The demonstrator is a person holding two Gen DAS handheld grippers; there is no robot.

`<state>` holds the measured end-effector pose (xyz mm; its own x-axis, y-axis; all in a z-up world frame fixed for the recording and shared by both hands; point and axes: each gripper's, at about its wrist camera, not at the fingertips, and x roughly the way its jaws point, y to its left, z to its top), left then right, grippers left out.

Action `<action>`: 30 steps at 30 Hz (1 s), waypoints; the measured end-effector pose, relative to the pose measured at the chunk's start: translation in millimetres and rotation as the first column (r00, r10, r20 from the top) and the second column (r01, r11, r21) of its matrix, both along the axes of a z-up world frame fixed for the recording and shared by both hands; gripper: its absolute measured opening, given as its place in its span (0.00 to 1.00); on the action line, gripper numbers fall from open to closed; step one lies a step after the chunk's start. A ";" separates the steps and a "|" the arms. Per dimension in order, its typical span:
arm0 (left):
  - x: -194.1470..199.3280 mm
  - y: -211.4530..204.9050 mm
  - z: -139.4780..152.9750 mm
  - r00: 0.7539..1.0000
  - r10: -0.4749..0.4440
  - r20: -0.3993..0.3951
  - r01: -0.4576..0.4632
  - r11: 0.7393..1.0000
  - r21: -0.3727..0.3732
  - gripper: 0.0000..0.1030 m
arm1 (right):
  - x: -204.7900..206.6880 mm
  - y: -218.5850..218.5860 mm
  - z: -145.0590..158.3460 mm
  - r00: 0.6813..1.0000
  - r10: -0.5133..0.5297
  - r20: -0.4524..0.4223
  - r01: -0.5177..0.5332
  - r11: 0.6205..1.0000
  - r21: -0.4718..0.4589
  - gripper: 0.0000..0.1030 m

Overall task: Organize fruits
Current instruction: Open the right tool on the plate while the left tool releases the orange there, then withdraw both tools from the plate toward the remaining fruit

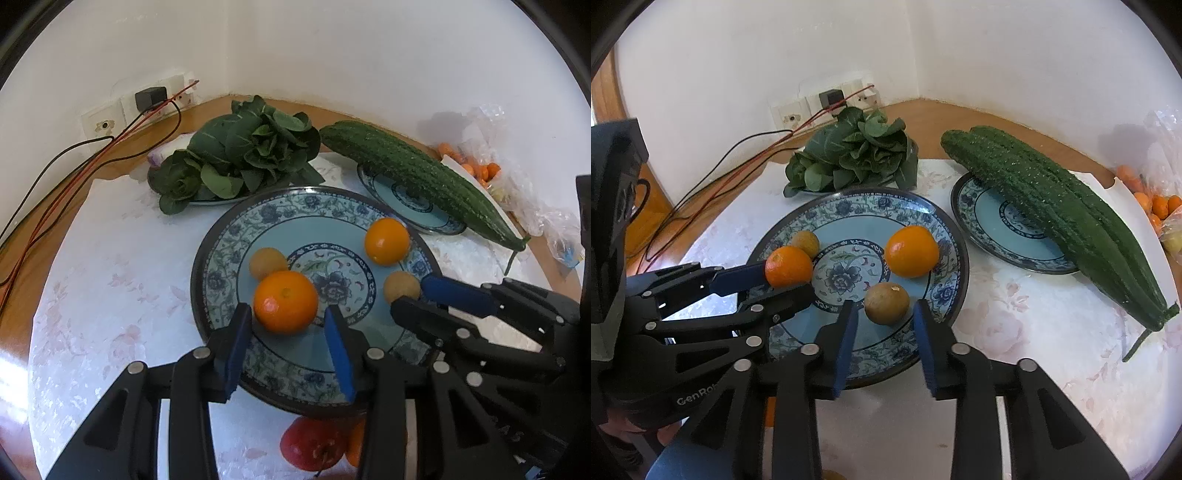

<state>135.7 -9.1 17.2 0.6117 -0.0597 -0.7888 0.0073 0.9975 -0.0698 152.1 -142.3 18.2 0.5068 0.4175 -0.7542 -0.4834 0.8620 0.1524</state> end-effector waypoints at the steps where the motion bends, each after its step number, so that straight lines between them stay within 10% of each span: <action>1: -0.8 0.7 0.9 1.000 0.003 -0.006 -0.003 1.000 -0.005 0.42 | -0.9 -1.0 1.2 1.000 -0.001 0.003 0.001 1.000 0.004 0.38; 9: -11.8 0.7 9.8 1.000 0.001 -0.015 -0.001 1.000 -0.018 0.43 | -8.0 -9.7 10.1 1.000 -0.023 0.007 0.023 1.000 0.019 0.54; 30: -44.8 -4.5 20.8 0.999 -0.008 -0.040 0.006 0.999 -0.039 0.44 | -43.0 -23.3 27.7 0.999 -0.026 0.025 0.024 0.999 0.044 0.54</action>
<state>90.9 -13.6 38.0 0.5794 -0.0946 -0.8096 0.0106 0.9940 -0.1086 109.1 -165.6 45.9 0.5367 0.4370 -0.7218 -0.4661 0.8666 0.1782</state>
